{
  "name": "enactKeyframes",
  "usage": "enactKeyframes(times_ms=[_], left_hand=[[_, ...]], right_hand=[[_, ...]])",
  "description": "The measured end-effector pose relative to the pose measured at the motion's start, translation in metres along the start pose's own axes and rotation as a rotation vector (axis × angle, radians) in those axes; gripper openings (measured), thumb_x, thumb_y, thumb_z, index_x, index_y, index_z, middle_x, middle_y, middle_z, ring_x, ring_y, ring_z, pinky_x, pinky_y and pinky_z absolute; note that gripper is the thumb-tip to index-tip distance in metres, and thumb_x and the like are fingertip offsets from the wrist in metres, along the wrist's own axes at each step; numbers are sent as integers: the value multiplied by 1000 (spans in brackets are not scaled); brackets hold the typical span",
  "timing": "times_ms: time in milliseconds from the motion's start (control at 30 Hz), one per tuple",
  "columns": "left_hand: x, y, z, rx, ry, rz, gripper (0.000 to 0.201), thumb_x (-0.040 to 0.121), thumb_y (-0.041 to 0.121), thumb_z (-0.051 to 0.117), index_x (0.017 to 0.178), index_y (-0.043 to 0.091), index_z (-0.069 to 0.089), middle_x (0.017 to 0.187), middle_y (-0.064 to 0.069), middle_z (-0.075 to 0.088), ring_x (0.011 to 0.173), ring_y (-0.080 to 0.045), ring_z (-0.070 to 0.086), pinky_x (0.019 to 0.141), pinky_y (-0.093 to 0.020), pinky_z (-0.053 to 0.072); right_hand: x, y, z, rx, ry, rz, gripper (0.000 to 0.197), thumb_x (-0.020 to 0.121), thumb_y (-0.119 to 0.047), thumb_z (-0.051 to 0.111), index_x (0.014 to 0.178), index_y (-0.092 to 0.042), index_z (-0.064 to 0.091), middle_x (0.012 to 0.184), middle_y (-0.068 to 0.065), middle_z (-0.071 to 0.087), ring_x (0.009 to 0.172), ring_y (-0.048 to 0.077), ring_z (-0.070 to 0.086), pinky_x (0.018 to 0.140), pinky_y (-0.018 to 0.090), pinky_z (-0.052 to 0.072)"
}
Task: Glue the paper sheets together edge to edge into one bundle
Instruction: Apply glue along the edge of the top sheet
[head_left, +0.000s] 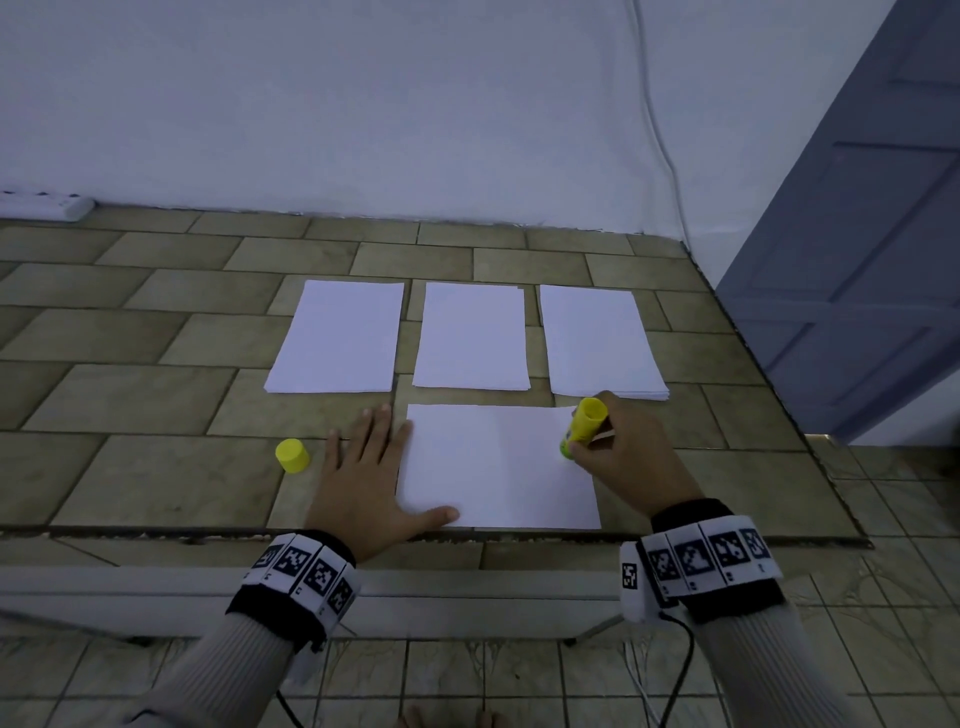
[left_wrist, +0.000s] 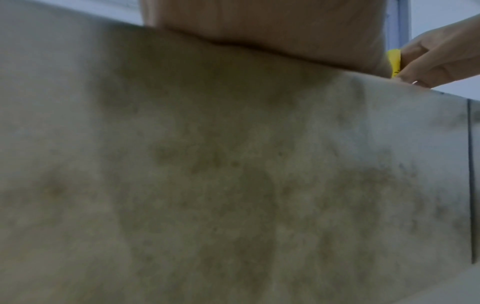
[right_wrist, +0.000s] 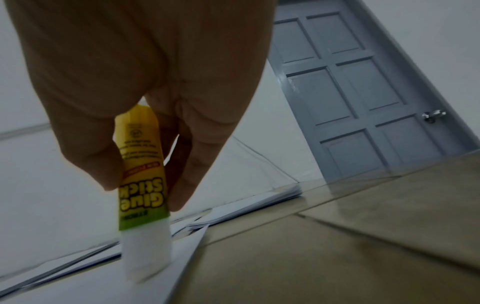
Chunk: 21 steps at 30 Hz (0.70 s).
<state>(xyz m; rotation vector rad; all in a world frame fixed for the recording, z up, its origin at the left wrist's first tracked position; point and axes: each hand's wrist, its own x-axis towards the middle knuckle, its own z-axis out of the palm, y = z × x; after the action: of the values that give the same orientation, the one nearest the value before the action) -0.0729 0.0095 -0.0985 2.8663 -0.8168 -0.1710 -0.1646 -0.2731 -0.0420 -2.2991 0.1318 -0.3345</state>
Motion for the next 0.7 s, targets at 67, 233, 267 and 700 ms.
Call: enactKeyframes(times_ms=[67, 233, 267, 700], left_hand=[[0, 0, -1, 15, -9, 4, 139, 46, 105, 1, 156, 20, 6, 163, -6, -6, 150, -22, -11, 118, -52, -6], [0, 0, -1, 25, 6, 14, 139, 48, 105, 5, 156, 18, 9, 163, -7, -3, 150, -25, -7, 118, -54, -3], [0, 0, -1, 18, 11, 20, 139, 49, 105, 7, 156, 17, 12, 163, -9, 1, 150, -26, -3, 117, -55, -1], [3, -3, 7, 29, 24, 52, 115, 72, 91, 14, 149, 9, 35, 157, -18, 27, 145, -36, 25, 110, -66, 22]], right_hand=[[-2, -13, 10, 46, -18, -26, 15, 80, -9, 71, 83, -12, 56, 82, 3, 66, 77, 14, 65, 71, 35, 57], [-5, -60, 53, 130, -188, -87, 17, 81, -12, 70, 93, -10, 57, 95, 5, 63, 84, 14, 63, 77, 32, 55], [-4, -68, 62, 117, -224, -113, 19, 82, -13, 70, 96, -10, 57, 98, 5, 62, 87, 15, 62, 79, 34, 55], [0, -91, 87, -8, -323, -164, 22, 83, -15, 65, 100, -9, 54, 99, 10, 58, 90, 25, 56, 79, 40, 49]])
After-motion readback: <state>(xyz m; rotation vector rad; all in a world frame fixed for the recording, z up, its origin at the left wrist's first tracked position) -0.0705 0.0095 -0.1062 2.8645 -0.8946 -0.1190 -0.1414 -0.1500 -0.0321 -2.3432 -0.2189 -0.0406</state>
